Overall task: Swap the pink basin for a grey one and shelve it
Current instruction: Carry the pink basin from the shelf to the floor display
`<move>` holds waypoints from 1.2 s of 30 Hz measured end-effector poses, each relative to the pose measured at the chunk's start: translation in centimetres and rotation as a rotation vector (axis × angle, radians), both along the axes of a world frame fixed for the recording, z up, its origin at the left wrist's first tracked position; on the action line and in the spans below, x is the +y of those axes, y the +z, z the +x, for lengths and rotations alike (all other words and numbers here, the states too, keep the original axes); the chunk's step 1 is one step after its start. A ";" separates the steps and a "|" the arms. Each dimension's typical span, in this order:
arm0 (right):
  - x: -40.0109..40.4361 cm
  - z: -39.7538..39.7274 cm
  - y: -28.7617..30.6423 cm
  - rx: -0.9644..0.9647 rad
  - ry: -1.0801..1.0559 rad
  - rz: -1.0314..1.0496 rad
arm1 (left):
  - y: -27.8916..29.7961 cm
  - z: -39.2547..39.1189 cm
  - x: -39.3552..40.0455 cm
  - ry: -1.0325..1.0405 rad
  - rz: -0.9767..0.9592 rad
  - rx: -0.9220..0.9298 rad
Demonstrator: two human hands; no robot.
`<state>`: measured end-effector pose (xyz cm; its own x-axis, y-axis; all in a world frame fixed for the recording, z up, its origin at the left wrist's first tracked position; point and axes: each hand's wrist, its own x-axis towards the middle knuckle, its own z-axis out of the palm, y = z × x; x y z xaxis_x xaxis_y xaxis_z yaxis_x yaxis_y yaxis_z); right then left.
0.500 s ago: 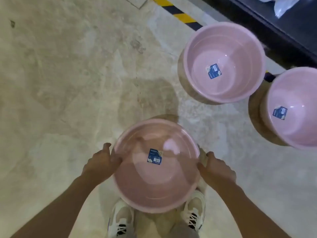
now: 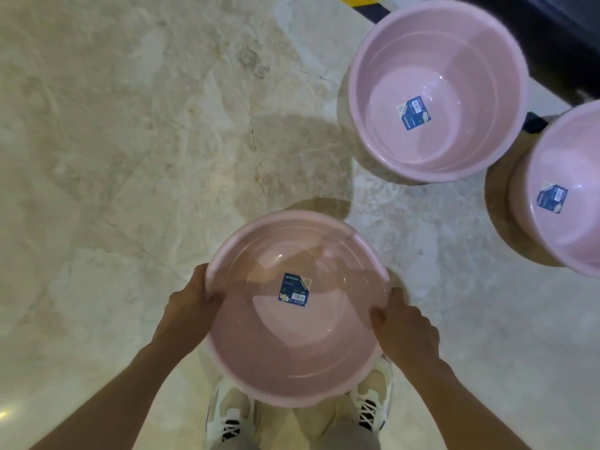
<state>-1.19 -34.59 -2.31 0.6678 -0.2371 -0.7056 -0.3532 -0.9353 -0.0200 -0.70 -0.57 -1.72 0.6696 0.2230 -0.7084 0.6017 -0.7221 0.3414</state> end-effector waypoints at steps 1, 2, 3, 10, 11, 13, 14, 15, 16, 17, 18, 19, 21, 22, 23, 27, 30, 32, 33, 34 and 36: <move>-0.2 0.5 0.8 -0.021 -0.007 -0.001 | 0.8 0.5 -0.1 0.000 -0.005 -0.011; -0.5 1.0 1.8 -0.043 -0.011 -0.002 | 1.7 1.0 -0.2 -0.004 -0.016 -0.020; -0.8 1.6 2.9 -0.064 -0.023 0.001 | 2.8 1.7 -0.3 -0.009 -0.027 -0.027; -4.4 7.4 13.6 -0.160 -0.078 0.084 | 13.1 8.5 -2.6 -0.018 -0.030 -0.087; -5.2 8.5 15.3 -0.149 -0.099 0.106 | 14.7 9.8 -3.3 -0.025 -0.026 -0.097; -6.9 10.7 18.5 -0.167 -0.133 0.122 | 17.8 12.5 -4.8 -0.048 -0.023 -0.121; -7.9 11.7 20.1 -0.188 -0.153 0.127 | 19.3 13.9 -5.8 -0.059 -0.025 -0.135; -8.8 12.6 21.8 -0.208 -0.176 0.136 | 20.9 15.2 -6.8 -0.069 -0.033 -0.150; -9.8 13.3 23.4 -0.225 -0.197 0.141 | 22.4 16.4 -8.0 -0.082 -0.045 -0.167; -10.9 14.0 25.0 -0.237 -0.219 0.140 | 23.9 17.5 -9.1 -0.098 -0.056 -0.183; -11.9 14.6 26.5 -0.243 -0.238 0.136 | 25.4 18.5 -10.3 -0.116 -0.061 -0.195; -12.9 15.2 28.0 -0.247 -0.257 0.132 | 26.8 19.5 -11.3 -0.138 -0.062 -0.201; -14.9 16.3 30.3 -0.258 -0.290 0.140 | 29.0 21.5 -13.0 -0.185 -0.064 -0.191; -15.7 16.9 31.1 -0.272 -0.307 0.153 | 29.7 22.5 -13.7 -0.204 -0.063 -0.184; -16.3 17.6 31.8 -0.289 -0.329 0.168 | 30.1 23.5 -14.3 -0.218 -0.059 -0.180; -18.0 20.3 32.7 -0.336 -0.397 0.182 | 29.9 27.7 -16.3 -0.278 -0.069 -0.186; -18.7 22.6 31.6 -0.317 -0.409 0.167 | 28.3 30.7 -17.0 -0.340 -0.082 -0.133; -19.2 24.1 30.1 -0.302 -0.421 0.133 | 26.7 33.1 -17.5 -0.364 -0.105 -0.122; -19.6 24.8 28.9 -0.291 -0.426 0.113 | 25.8 34.3 -17.8 -0.380 -0.125 -0.119; -19.8 25.4 27.6 -0.284 -0.435 0.096 | 25.0 35.6 -18.0 -0.407 -0.143 -0.126; -20.0 27.1 25.3 -0.276 -0.443 0.073 | 23.2 37.7 -18.5 -0.461 -0.149 -0.166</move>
